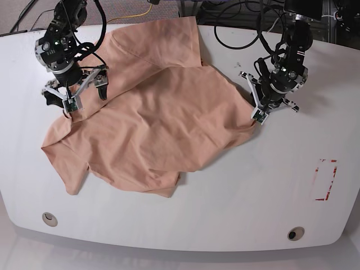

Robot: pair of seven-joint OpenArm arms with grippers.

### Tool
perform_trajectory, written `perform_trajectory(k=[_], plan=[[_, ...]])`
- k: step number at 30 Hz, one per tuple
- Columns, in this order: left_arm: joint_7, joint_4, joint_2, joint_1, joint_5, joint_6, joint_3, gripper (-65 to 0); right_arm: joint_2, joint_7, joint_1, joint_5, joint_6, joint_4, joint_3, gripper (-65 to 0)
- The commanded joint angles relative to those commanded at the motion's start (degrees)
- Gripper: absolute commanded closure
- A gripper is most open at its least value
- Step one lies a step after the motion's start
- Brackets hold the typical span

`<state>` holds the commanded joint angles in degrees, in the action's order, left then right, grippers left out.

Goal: Layout the t-shirt on the table in an organized manner, then fold the t-shirt properly
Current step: 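Drag the shirt edge with the right gripper away from the left gripper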

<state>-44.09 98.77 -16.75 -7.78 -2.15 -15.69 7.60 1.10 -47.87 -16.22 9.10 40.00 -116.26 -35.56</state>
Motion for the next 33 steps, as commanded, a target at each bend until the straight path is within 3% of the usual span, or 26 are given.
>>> perform_trajectory(k=[6,16,27,33], plan=[[0.0,-0.18,-0.7,0.88,0.0,0.0,0.0,-3.1,-6.86,-0.26,-1.32,2.2,0.0,0.0,-8.88,-59.1],[0.0,-0.18,-0.88,1.49,0.0,0.0,0.0,-3.3,-10.1,-3.87,-1.49,2.55,0.0,0.18,-20.4,-59.1],[0.0,-0.18,-0.88,1.76,0.0,0.0,0.0,-3.2,-10.1,-10.99,-2.46,3.08,0.0,0.97,-22.59,-59.1],[0.0,-0.18,-0.88,1.76,0.0,0.0,0.0,-3.1,-10.1,-12.48,-4.22,7.03,0.0,2.2,-21.63,-59.1]])
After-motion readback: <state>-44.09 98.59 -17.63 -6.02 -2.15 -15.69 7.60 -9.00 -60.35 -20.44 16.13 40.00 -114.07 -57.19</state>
